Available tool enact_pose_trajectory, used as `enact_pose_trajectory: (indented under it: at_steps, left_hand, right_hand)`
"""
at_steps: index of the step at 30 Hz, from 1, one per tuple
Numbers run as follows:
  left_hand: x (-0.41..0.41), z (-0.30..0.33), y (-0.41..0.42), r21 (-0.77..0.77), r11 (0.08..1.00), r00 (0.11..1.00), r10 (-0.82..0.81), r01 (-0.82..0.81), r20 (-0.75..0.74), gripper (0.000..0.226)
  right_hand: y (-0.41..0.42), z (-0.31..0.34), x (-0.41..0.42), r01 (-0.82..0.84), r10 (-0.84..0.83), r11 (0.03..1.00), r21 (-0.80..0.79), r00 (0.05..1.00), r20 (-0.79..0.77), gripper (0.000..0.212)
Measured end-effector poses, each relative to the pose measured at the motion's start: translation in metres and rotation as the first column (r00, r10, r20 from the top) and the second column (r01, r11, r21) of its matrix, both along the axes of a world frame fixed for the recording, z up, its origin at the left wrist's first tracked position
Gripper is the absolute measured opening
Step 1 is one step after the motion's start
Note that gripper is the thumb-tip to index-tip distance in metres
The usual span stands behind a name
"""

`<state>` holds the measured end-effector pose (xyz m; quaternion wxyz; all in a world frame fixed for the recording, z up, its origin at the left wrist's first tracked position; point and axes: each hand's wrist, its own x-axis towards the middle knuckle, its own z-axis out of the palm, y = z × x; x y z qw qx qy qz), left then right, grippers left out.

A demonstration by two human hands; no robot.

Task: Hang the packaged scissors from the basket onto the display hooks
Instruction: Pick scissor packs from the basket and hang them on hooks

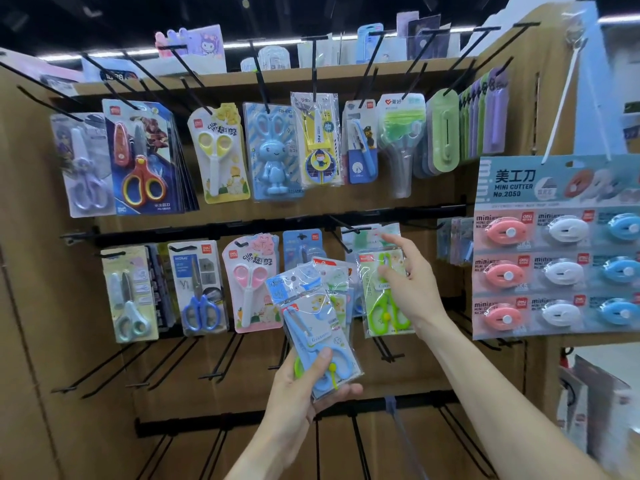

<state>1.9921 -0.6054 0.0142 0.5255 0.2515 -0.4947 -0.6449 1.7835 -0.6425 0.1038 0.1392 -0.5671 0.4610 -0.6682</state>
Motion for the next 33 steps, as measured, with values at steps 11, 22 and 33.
enact_pose_trajectory:
  at_steps: [11,22,33]
  left_hand:
    - [0.008,-0.002,-0.002,-0.004,1.0,1.0,-0.013,0.013,0.008,0.045]
    - [0.001,0.002,0.0,-0.043,0.999,1.0,-0.018,0.018,0.013,0.041]
    - [-0.024,0.0,-0.001,-0.065,0.998,0.999,0.012,-0.009,0.046,0.049]
  right_hand:
    - [-0.012,0.008,0.003,0.028,-0.029,0.999,0.045,0.999,0.036,0.051]
    - [-0.003,-0.011,0.015,0.297,-0.297,0.953,0.056,0.955,-0.008,0.025]
    - [0.029,-0.06,0.032,-0.058,0.028,0.987,0.148,0.979,0.2,0.034]
